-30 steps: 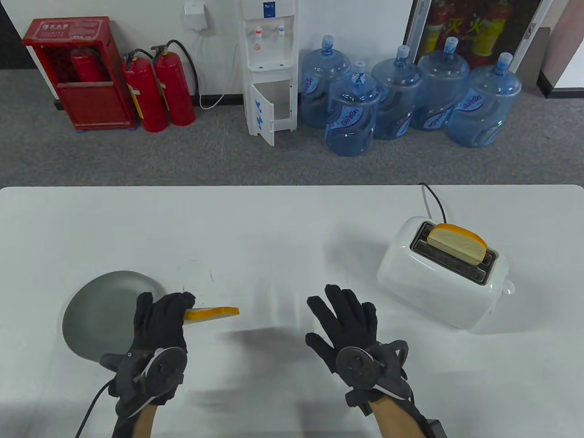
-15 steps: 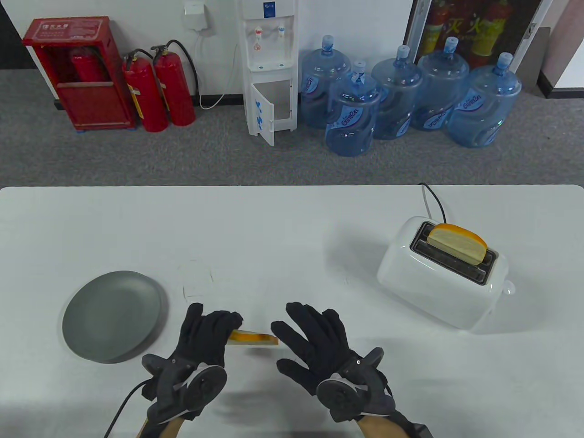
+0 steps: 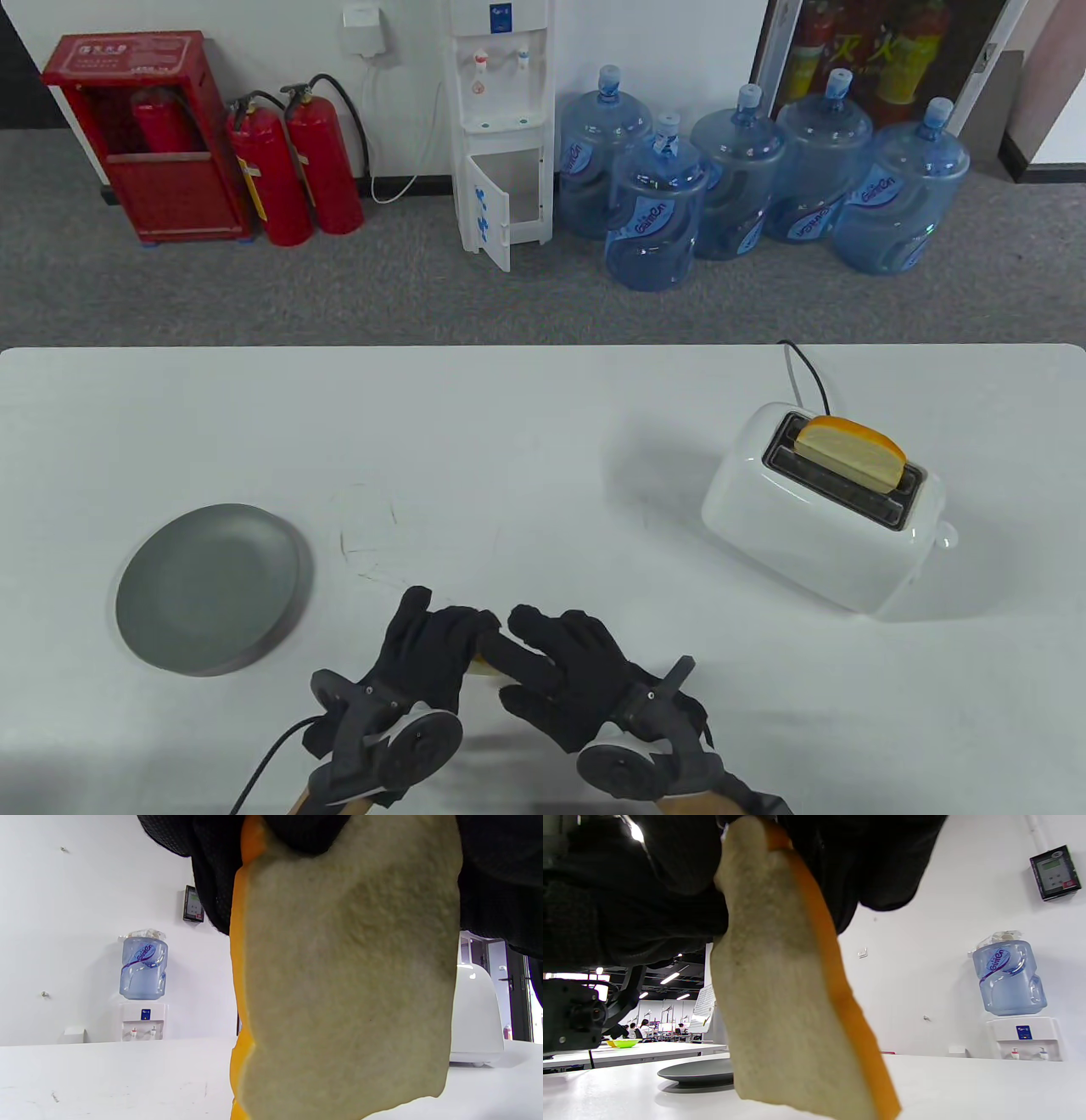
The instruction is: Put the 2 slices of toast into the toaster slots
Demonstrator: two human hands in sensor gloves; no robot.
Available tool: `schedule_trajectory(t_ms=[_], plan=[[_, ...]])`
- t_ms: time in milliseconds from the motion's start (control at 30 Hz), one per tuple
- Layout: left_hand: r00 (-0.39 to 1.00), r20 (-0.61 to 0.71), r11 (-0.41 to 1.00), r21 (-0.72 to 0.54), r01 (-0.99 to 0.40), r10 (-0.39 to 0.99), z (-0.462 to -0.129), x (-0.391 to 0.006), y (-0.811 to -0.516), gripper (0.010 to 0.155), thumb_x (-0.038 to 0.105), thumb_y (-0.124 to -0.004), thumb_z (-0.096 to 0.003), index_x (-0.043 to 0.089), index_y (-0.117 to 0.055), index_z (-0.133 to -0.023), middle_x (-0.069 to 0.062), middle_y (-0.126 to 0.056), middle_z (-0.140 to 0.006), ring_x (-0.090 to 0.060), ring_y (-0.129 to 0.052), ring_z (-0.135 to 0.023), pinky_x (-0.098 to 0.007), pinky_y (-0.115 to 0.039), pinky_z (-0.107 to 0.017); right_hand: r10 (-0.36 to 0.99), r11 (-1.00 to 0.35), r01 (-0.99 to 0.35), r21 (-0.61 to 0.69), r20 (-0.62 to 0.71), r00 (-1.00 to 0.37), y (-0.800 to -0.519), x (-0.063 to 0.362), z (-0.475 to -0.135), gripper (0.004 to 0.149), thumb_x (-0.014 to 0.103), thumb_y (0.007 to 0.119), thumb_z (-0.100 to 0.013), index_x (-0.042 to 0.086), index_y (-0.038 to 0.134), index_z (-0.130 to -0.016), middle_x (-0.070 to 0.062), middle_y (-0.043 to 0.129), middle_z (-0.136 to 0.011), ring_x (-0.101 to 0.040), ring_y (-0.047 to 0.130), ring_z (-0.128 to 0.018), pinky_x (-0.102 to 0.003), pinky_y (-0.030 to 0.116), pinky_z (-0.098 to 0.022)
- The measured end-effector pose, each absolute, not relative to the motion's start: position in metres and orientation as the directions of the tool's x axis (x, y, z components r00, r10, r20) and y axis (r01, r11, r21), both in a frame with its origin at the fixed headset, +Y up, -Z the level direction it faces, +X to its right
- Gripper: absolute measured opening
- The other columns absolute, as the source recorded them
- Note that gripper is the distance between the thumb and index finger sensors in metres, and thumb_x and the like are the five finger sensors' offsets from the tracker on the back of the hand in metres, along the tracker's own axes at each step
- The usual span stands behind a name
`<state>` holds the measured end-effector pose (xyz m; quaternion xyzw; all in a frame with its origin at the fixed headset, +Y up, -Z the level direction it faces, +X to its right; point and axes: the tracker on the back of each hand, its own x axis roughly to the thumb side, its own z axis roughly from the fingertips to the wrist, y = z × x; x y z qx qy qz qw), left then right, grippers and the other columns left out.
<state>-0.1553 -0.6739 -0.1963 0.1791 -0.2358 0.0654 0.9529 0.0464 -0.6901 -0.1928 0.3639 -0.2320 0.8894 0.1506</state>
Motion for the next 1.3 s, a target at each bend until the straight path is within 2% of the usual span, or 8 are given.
schedule_trajectory(t_ms=[233,367,733,933,1300], plan=[[0.872,0.482,0.929,0.279,-0.242,0.083,-0.198,-0.1571,-0.6742,0.047,0.022,-0.068,-0.0524,0.03,-0.069,-0.099,0.002,-0.084,-0.095,-0.022,-0.101,-0.075,-0.049,-0.058,-0.081,0.053,-0.819,-0.442,-0.366,0.719,-0.693,-0.6891,0.0433,-0.1882,0.065,0.039,0.074,-0.066,0.046,0.031,-0.115,-0.002,0.069,-0.112,-0.012,0.098,-0.082,-0.044,0.081,-0.072],[0.866,0.493,0.93,0.272,-0.248,0.087,-0.198,-0.1573,-0.6751,0.048,0.022,-0.068,-0.0526,0.03,-0.069,-0.1,0.002,-0.083,-0.096,-0.022,-0.1,-0.075,-0.049,-0.058,-0.081,0.05,-0.816,-0.444,-0.371,0.719,-0.693,-0.6889,0.0437,-0.1878,0.06,0.036,0.075,-0.066,0.044,0.039,-0.113,-0.002,0.071,-0.109,-0.011,0.1,-0.079,-0.043,0.083,-0.071],[0.843,0.53,0.942,0.226,-0.248,0.094,-0.1981,-0.1589,-0.6747,0.049,0.022,-0.069,-0.0526,0.03,-0.069,-0.101,0.002,-0.083,-0.096,-0.022,-0.1,-0.076,-0.049,-0.057,-0.082,0.106,-0.815,-0.489,-0.312,0.748,-0.655,-0.6889,0.0428,-0.1872,0.056,0.037,0.08,-0.064,0.043,0.05,-0.111,-0.003,0.078,-0.103,-0.009,0.104,-0.073,-0.042,0.086,-0.068],[0.831,0.55,0.959,0.18,-0.221,0.088,-0.1998,-0.1562,-0.6798,0.05,0.025,-0.069,-0.0532,0.031,-0.067,-0.103,0.002,-0.082,-0.098,-0.021,-0.1,-0.079,-0.047,-0.057,-0.082,0.032,-0.815,-0.445,-0.371,0.738,-0.674,-0.6897,0.0408,-0.1848,0.054,0.039,0.087,-0.061,0.04,0.058,-0.107,-0.001,0.085,-0.095,-0.005,0.109,-0.064,-0.037,0.091,-0.065],[0.793,0.598,0.926,0.228,-0.302,0.111,-0.1963,-0.1618,-0.6753,0.053,0.032,-0.071,-0.0546,0.031,-0.063,-0.107,0.003,-0.077,-0.107,-0.02,-0.096,-0.093,-0.046,-0.055,-0.083,0.063,-0.78,-0.482,-0.398,0.717,-0.694,-0.6837,0.0488,-0.1862,0.049,0.038,0.086,-0.061,0.038,0.063,-0.104,0.001,0.088,-0.092,-0.004,0.11,-0.061,-0.035,0.093,-0.063]])
